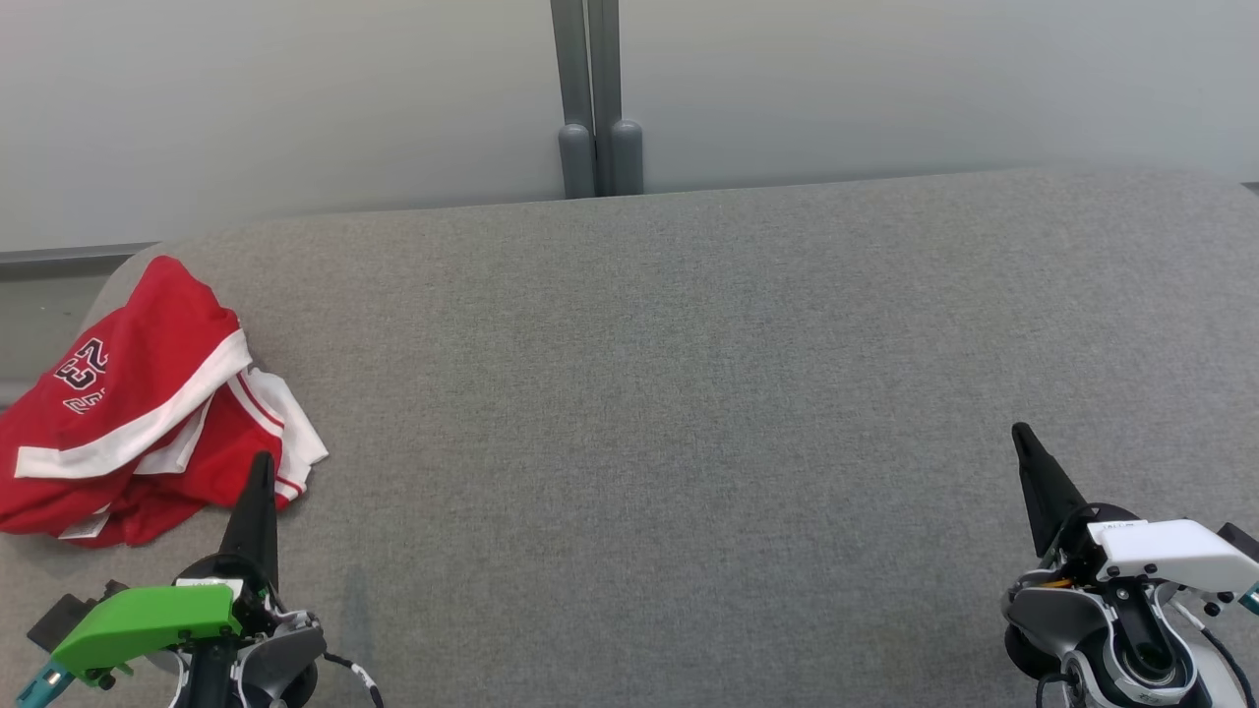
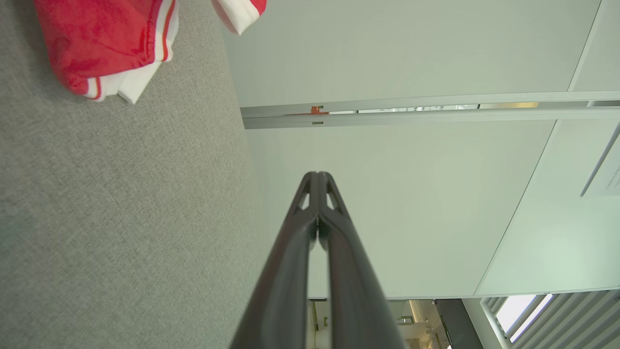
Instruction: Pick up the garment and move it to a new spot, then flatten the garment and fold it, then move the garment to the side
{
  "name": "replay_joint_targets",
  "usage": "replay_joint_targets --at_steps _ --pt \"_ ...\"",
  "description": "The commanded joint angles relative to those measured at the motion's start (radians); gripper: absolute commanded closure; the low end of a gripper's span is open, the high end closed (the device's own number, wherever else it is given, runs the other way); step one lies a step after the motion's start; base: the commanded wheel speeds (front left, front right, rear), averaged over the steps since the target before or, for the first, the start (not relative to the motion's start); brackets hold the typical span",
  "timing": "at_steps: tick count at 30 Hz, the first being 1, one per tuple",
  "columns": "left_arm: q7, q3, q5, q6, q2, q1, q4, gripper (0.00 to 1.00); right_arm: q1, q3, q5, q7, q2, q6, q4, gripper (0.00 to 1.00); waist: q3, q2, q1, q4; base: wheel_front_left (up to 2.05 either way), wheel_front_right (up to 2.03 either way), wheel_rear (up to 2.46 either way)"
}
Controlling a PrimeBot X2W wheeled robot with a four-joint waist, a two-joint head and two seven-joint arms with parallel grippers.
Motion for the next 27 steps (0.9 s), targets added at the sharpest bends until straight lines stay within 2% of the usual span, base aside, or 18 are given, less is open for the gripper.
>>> replay_joint_targets --at_steps 1,27 --pt "0.003 0.002 0.0 -0.003 0.007 -0.011 -0.001 1.0 0.009 -0.001 0.007 0.003 -0.003 0.001 -0.004 1.0 0.0 -0.0001 0.0 0.0 0.0 0.0 0.0" --pt "0.003 0.002 0.0 -0.003 0.007 -0.011 -0.001 1.0 0.009 -0.001 0.007 0.003 -0.003 0.001 -0.004 1.0 0.0 -0.0001 0.0 0.0 0.0 0.0 0.0"
